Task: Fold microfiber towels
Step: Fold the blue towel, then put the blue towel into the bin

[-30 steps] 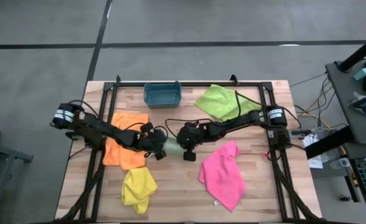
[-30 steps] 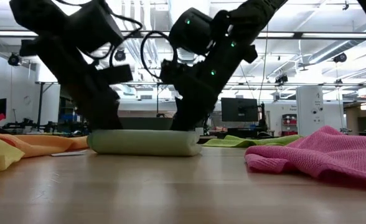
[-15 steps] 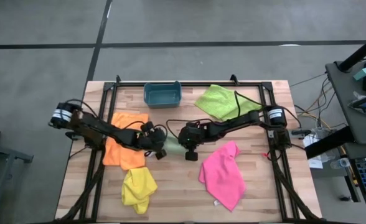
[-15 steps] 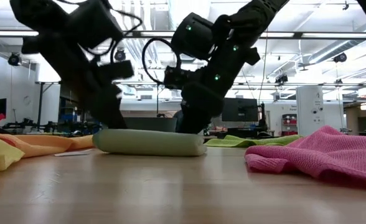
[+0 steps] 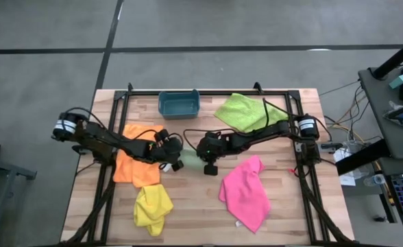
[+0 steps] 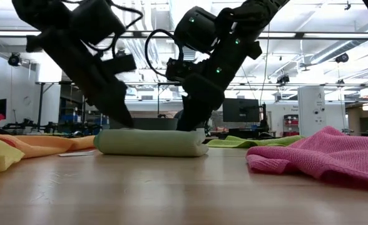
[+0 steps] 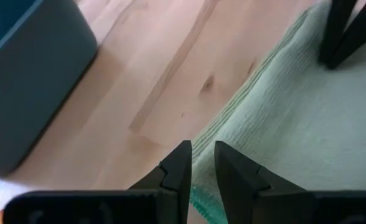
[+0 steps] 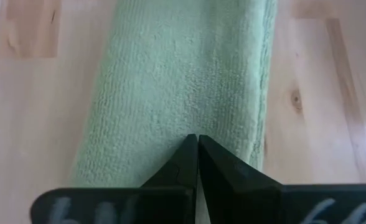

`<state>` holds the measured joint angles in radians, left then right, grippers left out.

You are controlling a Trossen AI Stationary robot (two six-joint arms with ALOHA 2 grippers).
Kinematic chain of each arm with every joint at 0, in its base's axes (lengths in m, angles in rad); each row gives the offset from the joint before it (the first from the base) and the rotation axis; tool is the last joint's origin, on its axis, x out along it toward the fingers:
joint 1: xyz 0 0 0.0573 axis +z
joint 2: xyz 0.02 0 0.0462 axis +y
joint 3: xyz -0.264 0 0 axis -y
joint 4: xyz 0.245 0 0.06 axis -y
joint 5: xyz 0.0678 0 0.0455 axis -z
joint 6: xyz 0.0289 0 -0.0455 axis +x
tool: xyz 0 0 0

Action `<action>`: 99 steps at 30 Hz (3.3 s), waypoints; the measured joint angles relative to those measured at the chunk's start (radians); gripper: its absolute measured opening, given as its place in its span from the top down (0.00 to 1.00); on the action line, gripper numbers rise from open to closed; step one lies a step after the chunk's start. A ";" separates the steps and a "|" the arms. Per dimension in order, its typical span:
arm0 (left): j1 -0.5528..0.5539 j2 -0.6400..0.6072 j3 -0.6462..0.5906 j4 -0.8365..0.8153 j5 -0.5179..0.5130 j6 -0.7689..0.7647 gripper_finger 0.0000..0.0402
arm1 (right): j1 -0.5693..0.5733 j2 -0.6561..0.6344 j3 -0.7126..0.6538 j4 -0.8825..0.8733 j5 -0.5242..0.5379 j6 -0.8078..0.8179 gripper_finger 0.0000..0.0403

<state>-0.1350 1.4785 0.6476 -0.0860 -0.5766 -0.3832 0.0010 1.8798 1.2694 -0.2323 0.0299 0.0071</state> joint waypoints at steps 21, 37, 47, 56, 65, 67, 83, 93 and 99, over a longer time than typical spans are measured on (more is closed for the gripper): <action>0.026 0.155 0.005 0.066 -0.008 -0.029 0.86 | -0.015 -0.005 -0.048 -0.012 0.000 -0.003 0.98; 0.026 0.073 0.008 0.039 -0.001 0.031 0.86 | -0.015 -0.072 -0.050 -0.057 0.000 -0.008 0.98; 0.024 0.024 0.009 0.033 0.001 0.031 0.86 | -0.015 -0.092 -0.051 -0.094 0.000 -0.011 0.98; 0.024 0.058 -0.002 0.044 0.006 0.025 0.86 | -0.026 -0.085 -0.102 -0.066 0.000 0.006 0.98; 0.024 0.091 -0.003 0.046 0.006 0.024 0.86 | -0.031 -0.085 -0.178 0.040 0.002 0.008 0.98; 0.024 0.091 -0.002 0.041 0.006 0.028 0.86 | -0.031 -0.093 -0.178 0.034 0.008 0.008 0.98; 0.023 -0.057 0.012 0.019 0.007 0.135 0.86 | -0.028 -0.257 -0.225 -0.009 0.026 0.036 0.98; -0.042 -0.100 0.074 0.023 0.134 0.155 0.86 | -0.018 -0.352 -0.351 0.015 0.062 0.088 0.98; -0.120 -0.013 0.181 -0.002 0.130 0.204 0.86 | -0.018 -0.404 -0.429 0.082 0.076 0.106 0.98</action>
<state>-0.2551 1.4658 0.8289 -0.0878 -0.4469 -0.1792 -0.0174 1.4757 0.8401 -0.1500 0.1059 0.1131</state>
